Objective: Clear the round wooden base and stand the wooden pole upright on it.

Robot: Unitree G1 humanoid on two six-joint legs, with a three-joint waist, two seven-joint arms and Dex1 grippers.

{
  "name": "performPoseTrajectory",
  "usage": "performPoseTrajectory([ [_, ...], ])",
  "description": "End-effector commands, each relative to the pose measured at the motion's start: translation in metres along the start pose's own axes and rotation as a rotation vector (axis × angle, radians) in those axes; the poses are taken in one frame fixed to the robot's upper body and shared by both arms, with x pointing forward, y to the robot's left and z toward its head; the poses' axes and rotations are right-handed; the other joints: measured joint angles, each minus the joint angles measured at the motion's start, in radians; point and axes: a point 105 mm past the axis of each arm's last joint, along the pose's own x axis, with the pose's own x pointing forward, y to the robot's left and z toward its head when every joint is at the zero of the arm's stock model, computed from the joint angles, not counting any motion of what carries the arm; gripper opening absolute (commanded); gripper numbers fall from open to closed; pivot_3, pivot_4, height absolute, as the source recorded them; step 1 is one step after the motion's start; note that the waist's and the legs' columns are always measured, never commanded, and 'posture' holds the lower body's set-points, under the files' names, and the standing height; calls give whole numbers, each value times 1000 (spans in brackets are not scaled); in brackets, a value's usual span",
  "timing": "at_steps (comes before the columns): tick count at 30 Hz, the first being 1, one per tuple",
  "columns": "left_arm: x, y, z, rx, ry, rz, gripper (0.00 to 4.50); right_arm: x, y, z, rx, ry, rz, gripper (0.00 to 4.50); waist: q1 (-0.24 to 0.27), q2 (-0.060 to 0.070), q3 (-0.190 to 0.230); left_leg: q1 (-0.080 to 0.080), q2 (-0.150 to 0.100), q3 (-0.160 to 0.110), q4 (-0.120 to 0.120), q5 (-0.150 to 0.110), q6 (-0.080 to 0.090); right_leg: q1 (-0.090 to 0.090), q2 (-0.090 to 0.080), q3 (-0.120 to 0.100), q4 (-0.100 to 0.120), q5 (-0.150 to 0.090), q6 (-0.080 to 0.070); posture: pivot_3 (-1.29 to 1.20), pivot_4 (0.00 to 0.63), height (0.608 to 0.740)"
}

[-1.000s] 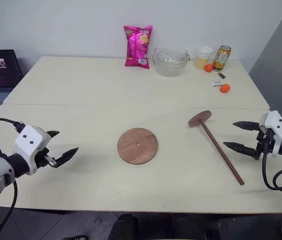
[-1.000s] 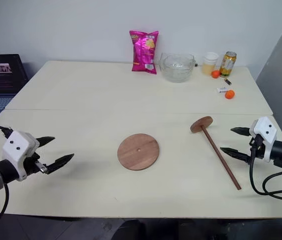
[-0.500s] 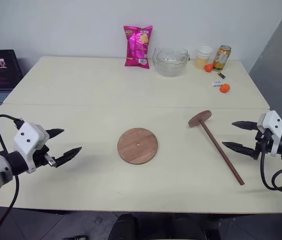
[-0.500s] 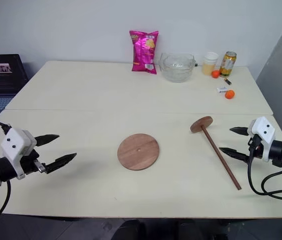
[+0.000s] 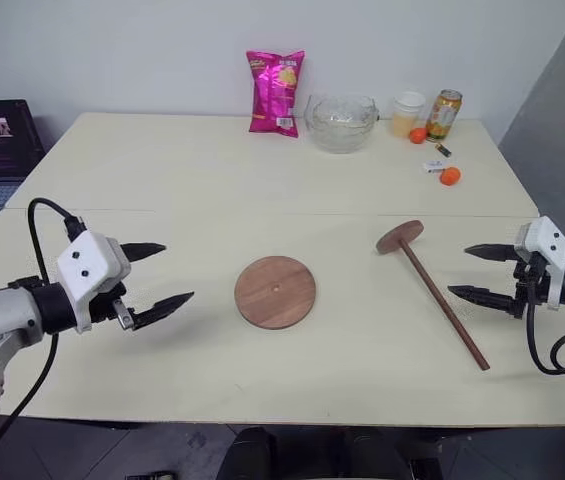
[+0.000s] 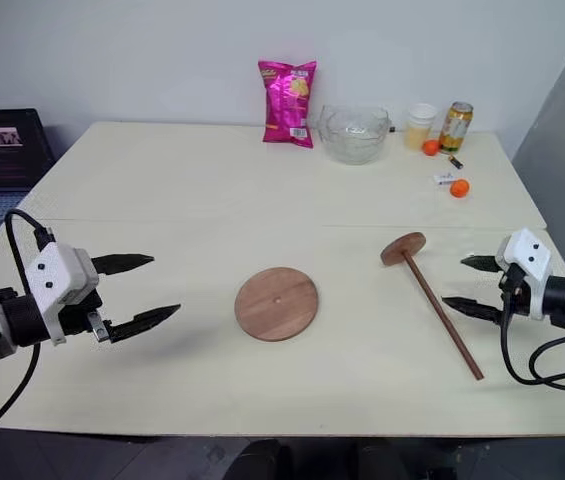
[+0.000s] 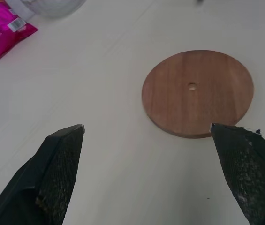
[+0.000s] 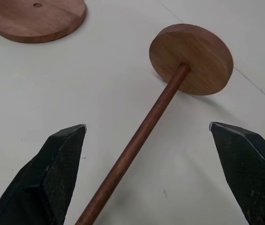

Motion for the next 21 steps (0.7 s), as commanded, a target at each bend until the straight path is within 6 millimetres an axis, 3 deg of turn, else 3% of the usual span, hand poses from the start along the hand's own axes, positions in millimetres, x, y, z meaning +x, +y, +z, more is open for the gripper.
performPoseTrajectory([
  [1, 5, -5, 12, -10, -64, -27, 4500, 0, -1, 19, -39, 22, -60, 4434, 0, 1, 0, 0, 0, 0, 0, 0, 0, 0, 0, 0, 0, 0, 0, 0, 150, 740],
  [8, 27, -29, 31, -30, -166, -143, 4500, -7, -4, 29, 99, 86, -135, 4434, 3, 1, 1, -1, 0, 0, 0, 0, 0, 0, 0, 0, 0, 0, 0, 0, 150, 740],
  [15, 60, -53, 45, -2, -239, -297, 4500, -6, -1, 11, 216, 219, -182, 4434, 4, 1, 1, -2, -1, 0, 1, 0, 0, -1, 0, 0, 0, 0, 0, 0, 150, 740],
  [21, 81, -61, 38, 77, -207, -367, 4500, -6, -3, -1, 282, 308, -225, 4434, -1, 1, 1, -2, -1, 0, 0, 0, 0, -1, 0, 1, 0, 0, 0, 0, 150, 740],
])
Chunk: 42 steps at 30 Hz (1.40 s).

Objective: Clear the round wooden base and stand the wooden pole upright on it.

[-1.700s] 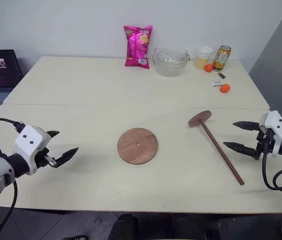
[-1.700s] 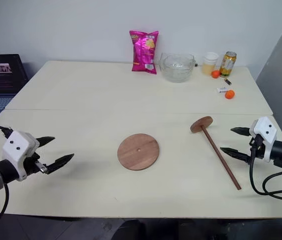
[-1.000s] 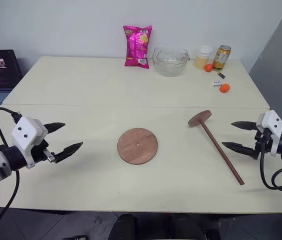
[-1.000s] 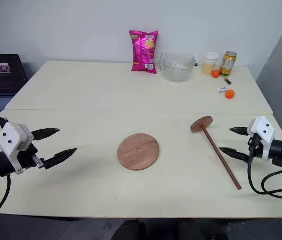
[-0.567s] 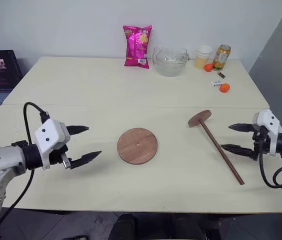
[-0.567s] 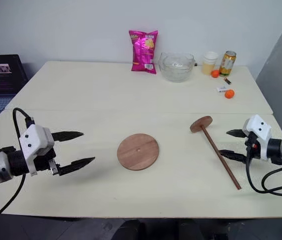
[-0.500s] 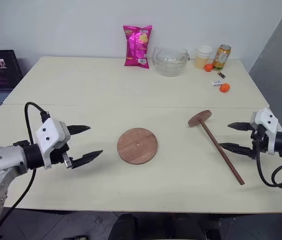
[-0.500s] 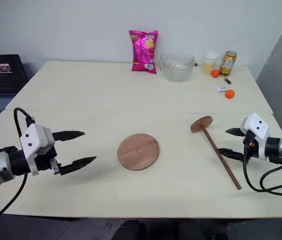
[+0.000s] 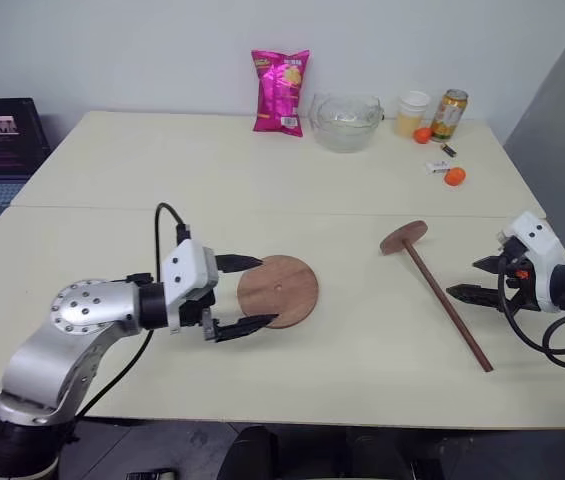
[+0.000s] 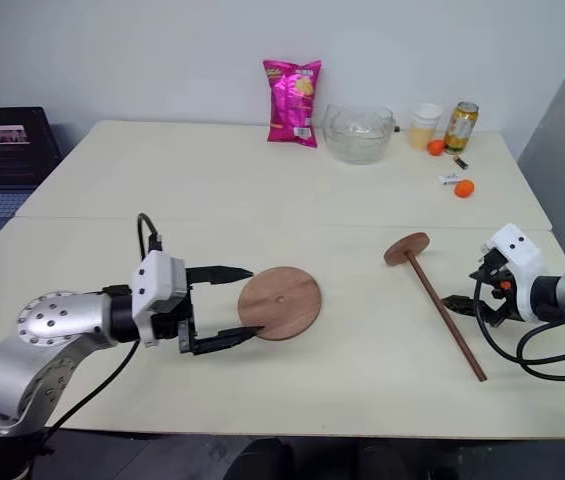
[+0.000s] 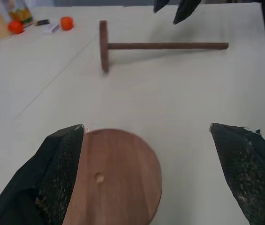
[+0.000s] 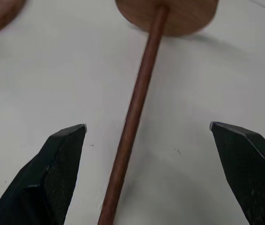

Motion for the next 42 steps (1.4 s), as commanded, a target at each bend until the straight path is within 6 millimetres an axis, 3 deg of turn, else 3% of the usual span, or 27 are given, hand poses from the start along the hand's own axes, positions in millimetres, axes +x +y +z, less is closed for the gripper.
performPoseTrajectory([
  [1, 5, 2, -2, 51, 3, -17, 4500, -2, 1, 1, -42, 62, -25, 4434, -3, 0, 0, 0, 0, 0, 0, 0, 0, 0, 0, 0, 0, 0, 0, 0, 150, 740],
  [7, 21, 0, -2, 97, -22, -65, 4500, 15, -2, 2, 28, 173, -80, 4434, -2, 0, 0, -1, 0, 0, 0, 0, 0, -2, 0, 0, 1, 0, 0, 0, 150, 740],
  [16, 28, -6, -8, 95, -36, -61, 4500, 33, 1, 8, 168, 248, -101, 4434, -1, 0, 0, -3, 0, 0, 0, 0, 0, -3, 0, 1, 0, 0, 0, 0, 150, 740],
  [29, 29, -8, -13, 81, -39, -32, 4500, 41, 10, 0, 200, 303, -85, 4434, -1, 0, 0, -3, 0, 0, 0, 0, 0, -3, 0, 0, 0, 0, 0, 0, 150, 740],
  [32, 30, -10, -14, 79, -41, -31, 4500, 41, 11, -1, 205, 313, -75, 3906, -1, 0, 0, -3, 0, 0, 0, 0, 0, -3, 0, 0, 0, 0, 0, 0, 150, 740],
  [42, 30, -10, -16, 75, -29, -25, 4500, 51, 20, 4, 239, 305, -10, 1278, -1, 0, 0, -3, 0, 0, 0, 0, 0, -3, 0, 0, 0, 0, 0, 0, 150, 740],
])
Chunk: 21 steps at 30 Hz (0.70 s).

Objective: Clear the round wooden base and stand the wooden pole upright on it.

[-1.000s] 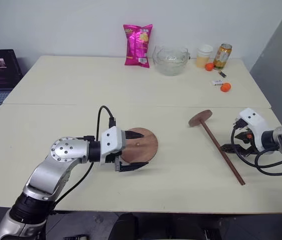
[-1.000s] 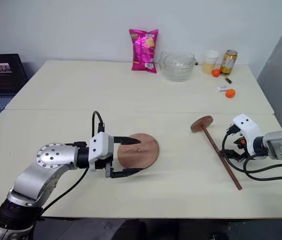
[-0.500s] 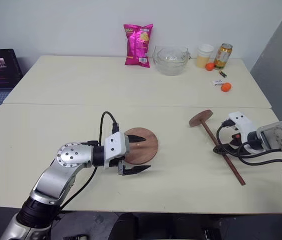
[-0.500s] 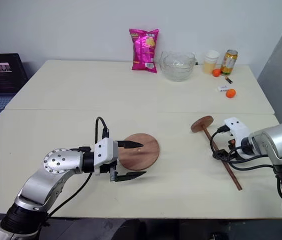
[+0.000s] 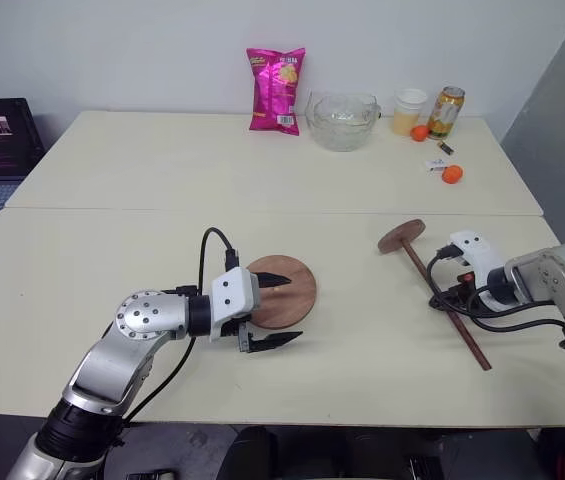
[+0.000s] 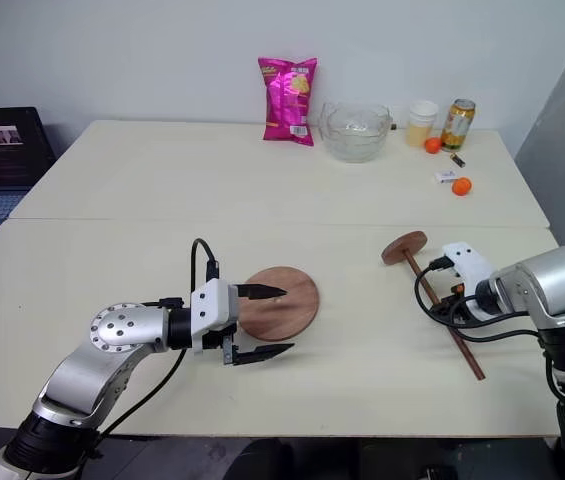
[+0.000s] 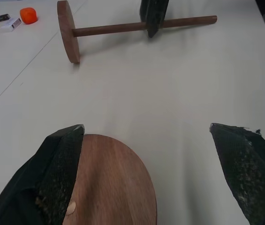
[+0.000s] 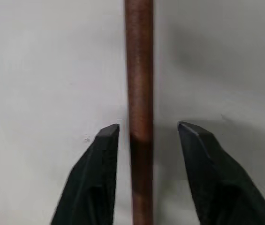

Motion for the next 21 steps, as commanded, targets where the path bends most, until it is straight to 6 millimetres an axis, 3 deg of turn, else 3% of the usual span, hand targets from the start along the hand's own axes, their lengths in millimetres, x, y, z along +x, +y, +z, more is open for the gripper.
performPoseTrajectory([
  [1, -1, -1, 8, 36, -19, -2, 4500, -6, 1, 11, 5, -33, 8, 1019, 0, 0, 0, 0, 0, 0, 0, 0, 0, 0, 0, 0, 0, 0, 0, 0, 150, 740],
  [5, -3, -1, 6, 30, -14, 2, 4500, -5, 3, 15, 28, -46, 27, 211, 0, 0, 0, 0, 0, 0, 0, 0, 0, 0, 0, 0, 0, 0, 0, 0, 150, 740],
  [15, -16, 10, 7, 17, 0, 44, 4500, -13, 10, 40, 112, -155, 120, 211, -1, 0, 0, 0, 0, 0, 0, 0, 0, 0, 0, 0, 0, 0, 0, 0, 150, 740],
  [21, -53, 28, 7, -40, 28, 177, 4500, -36, 48, 86, 30, -432, 250, 211, -6, 0, 0, 0, 1, 0, -1, 0, 0, -1, 1, 0, 1, 0, 0, 0, 150, 740],
])
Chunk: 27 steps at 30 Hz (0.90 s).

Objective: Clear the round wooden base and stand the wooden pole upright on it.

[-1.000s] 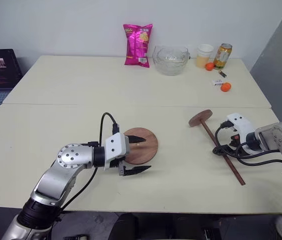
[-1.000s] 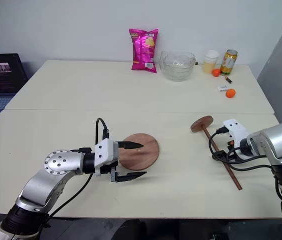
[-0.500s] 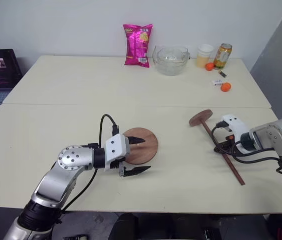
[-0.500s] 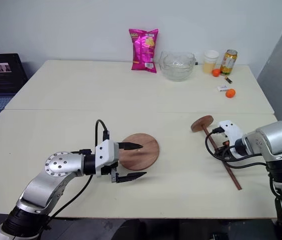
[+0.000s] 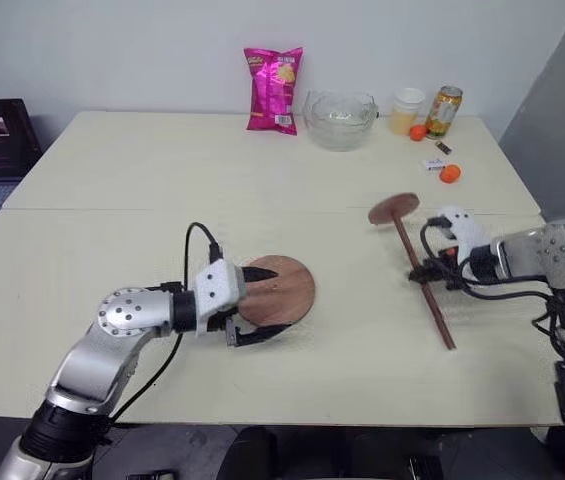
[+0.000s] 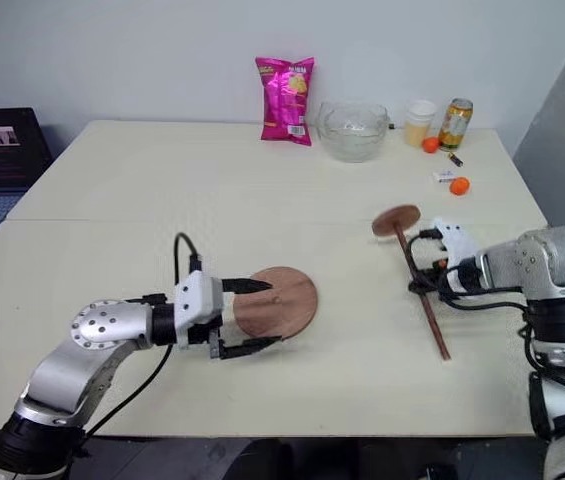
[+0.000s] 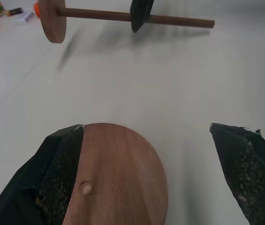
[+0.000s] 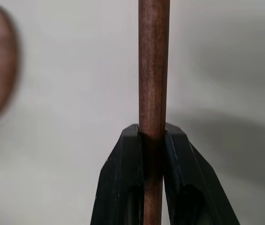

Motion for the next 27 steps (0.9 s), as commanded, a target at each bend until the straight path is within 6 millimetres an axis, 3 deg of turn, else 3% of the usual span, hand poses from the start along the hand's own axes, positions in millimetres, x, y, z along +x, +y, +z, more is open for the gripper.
performPoseTrajectory([
  [1, -30, 15, 8, 7, 17, 101, 4500, -12, 33, 31, -156, -213, 72, 211, 1, 0, 0, 0, 0, 0, 0, 0, 0, 0, 0, 0, 0, 0, 0, 0, 150, 740],
  [5, -55, 23, 9, -34, 44, 213, 4500, -12, 56, 57, -245, -493, 114, 211, 1, 0, 0, -3, 0, 0, 0, 0, 0, -3, 0, 0, 0, 0, 0, 0, 150, 740],
  [10, -72, 10, 4, -99, 89, 245, 4500, -16, 99, 78, -321, -895, 274, 211, 0, 0, 0, -4, 0, 1, 0, 0, 0, -4, 0, 1, 0, 0, 1, 0, 150, 740],
  [15, -82, 13, 5, -103, 96, 282, 4500, -14, 141, 64, -469, -1057, 445, 211, 2, 0, 0, -3, 0, 0, 0, 0, 0, -4, 0, 1, 1, 0, 1, 0, 150, 740],
  [20, -87, 13, 2, -117, 84, 298, 4500, 4, 184, 41, -603, -1089, 605, 211, -1, 0, 0, -2, 0, 0, 0, 0, 0, -4, 0, 1, 1, 0, 0, 0, 150, 740],
  [27, -83, -1, -6, -109, 130, 209, 4500, 31, 198, 26, -646, -1082, 669, 211, -8, -1, 0, 0, 0, 1, 0, 0, -1, -3, 0, 1, 1, 0, 0, 0, 150, 740],
])
